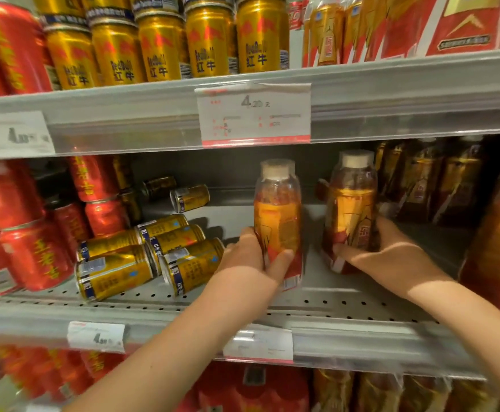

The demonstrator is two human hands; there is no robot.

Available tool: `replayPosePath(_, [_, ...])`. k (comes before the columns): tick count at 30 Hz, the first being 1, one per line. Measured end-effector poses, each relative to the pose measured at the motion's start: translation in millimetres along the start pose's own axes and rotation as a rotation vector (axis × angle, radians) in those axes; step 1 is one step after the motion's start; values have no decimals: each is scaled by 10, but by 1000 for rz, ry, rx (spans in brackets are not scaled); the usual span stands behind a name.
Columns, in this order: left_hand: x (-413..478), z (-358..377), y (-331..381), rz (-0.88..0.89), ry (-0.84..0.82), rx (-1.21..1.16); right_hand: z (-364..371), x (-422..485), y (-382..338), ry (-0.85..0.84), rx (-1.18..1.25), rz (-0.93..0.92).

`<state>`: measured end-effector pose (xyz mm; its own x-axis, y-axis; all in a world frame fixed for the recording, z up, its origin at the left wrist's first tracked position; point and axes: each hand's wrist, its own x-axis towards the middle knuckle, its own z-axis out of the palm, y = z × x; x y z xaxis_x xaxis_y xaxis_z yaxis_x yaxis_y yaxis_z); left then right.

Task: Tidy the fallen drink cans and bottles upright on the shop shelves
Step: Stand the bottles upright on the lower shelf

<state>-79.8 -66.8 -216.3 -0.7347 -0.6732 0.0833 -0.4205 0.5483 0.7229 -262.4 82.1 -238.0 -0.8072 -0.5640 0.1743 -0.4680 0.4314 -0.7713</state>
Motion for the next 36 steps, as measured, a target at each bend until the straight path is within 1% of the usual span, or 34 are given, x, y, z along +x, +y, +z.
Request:
replayPosePath(3, [245,73,123,9,-9,79,16,3,41,13,19,26])
replayPosePath(6, [475,76,207,13,-42,77,47,29,24,28,36,43])
replayPosePath(10, [759,-11,235,16,-83,159,126,112,-61,-14,19,-4])
replayPosePath(14, [1000,-138,166,36,-155,188,307,276,-199,0,-36,-26])
replayPosePath(20, [1260,-202,116,79,-156,211,549,532,-346,20,-37,-5])
replayPosePath(22, [1279,-221,135,83,-140,288,570,593,-357,10,-13,2])
replayPosePath(24, [1221,-259,184,113,-107,495,541,597,-349,-44,-6,23])
replayPosePath(26, [1105,-269,268,181,-44,690,450,543,-312,-78,-79,88])
replayPosePath(27, [1028,-247,323,224,-8,723,389,502,-289,-74,-134,129])
replayPosePath(29, [903,-115,440,384,31,687,264,413,-247,-53,-180,154])
replayPosePath(31, [863,147,559,551,-66,557,164,302,-208,-16,-164,117])
replayPosePath(32, [875,294,627,580,-141,440,128,237,-180,21,-140,103])
replayPosePath(33, [913,432,701,571,-208,309,92,167,-148,59,-73,100])
replayPosePath(34, [1002,565,760,559,-230,194,56,103,-114,88,20,107])
replayPosePath(35, [1111,690,812,556,-205,132,25,45,-75,103,96,123])
replayPosePath(36, [1238,815,857,562,-163,128,3,-14,-42,101,126,150])
